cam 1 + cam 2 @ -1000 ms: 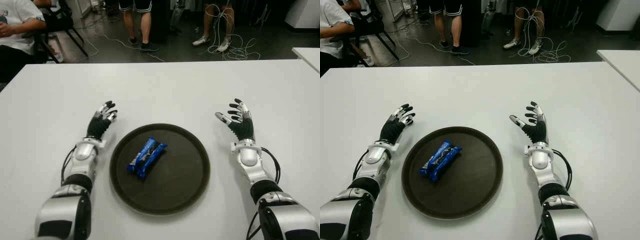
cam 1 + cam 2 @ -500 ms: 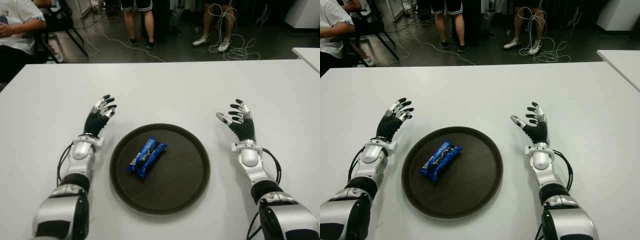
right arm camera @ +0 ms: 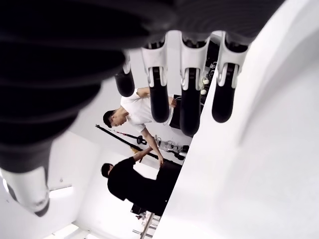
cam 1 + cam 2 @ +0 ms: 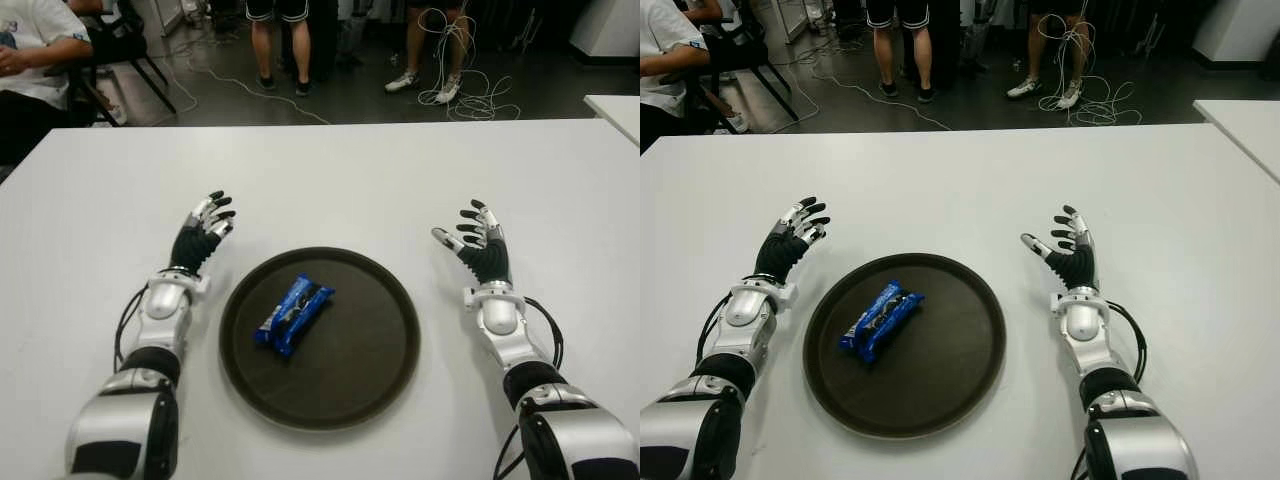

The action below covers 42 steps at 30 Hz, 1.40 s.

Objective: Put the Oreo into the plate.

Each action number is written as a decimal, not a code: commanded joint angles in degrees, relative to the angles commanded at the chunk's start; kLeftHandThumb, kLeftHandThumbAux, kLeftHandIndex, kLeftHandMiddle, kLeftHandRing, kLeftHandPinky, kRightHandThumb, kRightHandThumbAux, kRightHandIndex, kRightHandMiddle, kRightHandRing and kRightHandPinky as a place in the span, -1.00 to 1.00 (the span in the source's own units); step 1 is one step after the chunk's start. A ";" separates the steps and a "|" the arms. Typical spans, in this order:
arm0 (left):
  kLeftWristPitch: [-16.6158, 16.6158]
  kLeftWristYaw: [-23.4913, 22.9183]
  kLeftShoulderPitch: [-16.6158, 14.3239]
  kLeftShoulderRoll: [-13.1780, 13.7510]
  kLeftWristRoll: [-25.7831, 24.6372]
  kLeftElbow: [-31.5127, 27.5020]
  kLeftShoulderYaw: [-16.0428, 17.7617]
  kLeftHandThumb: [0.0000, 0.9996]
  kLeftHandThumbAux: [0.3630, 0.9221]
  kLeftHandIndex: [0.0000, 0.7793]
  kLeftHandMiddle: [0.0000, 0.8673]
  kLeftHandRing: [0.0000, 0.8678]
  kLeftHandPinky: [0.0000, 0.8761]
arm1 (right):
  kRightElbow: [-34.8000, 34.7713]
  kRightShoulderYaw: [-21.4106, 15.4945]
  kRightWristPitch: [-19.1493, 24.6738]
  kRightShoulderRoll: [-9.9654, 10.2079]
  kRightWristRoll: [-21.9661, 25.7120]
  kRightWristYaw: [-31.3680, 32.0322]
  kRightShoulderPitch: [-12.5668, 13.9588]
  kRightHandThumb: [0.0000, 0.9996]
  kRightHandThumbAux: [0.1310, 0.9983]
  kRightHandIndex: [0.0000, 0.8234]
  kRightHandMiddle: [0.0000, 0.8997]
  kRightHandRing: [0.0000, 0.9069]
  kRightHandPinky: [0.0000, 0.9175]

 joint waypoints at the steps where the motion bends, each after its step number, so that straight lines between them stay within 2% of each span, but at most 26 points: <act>1: -0.02 0.01 0.00 0.01 0.01 0.01 0.00 -0.51 0.07 -0.79 -0.66 -0.65 -0.60 | 0.04 0.00 0.05 0.00 -0.04 -0.06 -0.03 -0.93 0.04 -0.64 -0.46 -0.40 -0.39; 9: -0.24 0.75 0.08 0.15 0.71 0.00 -0.42 -0.49 0.12 -0.80 -0.69 -0.69 -0.66 | 0.13 -0.21 -0.23 0.25 -0.02 -0.52 -0.16 -0.91 0.07 -0.62 -0.42 -0.37 -0.36; 18: -0.59 1.25 0.23 0.18 0.93 -0.30 -0.64 -0.49 0.17 -0.81 -0.70 -0.71 -0.69 | 0.36 -0.51 -0.71 0.37 0.28 -0.56 -0.09 -0.92 -0.01 -0.64 -0.44 -0.38 -0.37; 26: 1.14 1.13 -0.08 0.00 0.24 -0.13 -0.11 -0.53 0.27 -0.83 -0.71 -0.71 -0.67 | 0.59 -0.48 -1.18 0.43 0.18 -0.57 -0.20 -0.97 -0.01 -0.62 -0.43 -0.38 -0.39; 31: 2.00 0.76 -0.32 -0.11 -0.34 0.40 0.37 -0.56 0.23 -0.83 -0.70 -0.70 -0.66 | 0.60 -0.37 -1.12 0.34 0.08 -0.35 -0.25 -0.99 -0.03 -0.63 -0.43 -0.37 -0.38; 35: 3.08 -0.37 -0.45 -0.37 -1.55 0.76 1.31 -0.58 0.12 -0.82 -0.70 -0.69 -0.65 | 0.67 -0.56 -0.98 0.34 0.39 0.11 -0.33 -1.00 -0.07 -0.64 -0.44 -0.38 -0.38; 42: 2.89 -2.10 -0.22 -0.81 -2.58 -0.13 1.81 -0.48 0.00 -0.79 -0.63 -0.61 -0.56 | 0.59 -1.16 -1.33 0.59 1.12 0.94 -0.31 -0.94 -0.03 -0.66 -0.45 -0.36 -0.29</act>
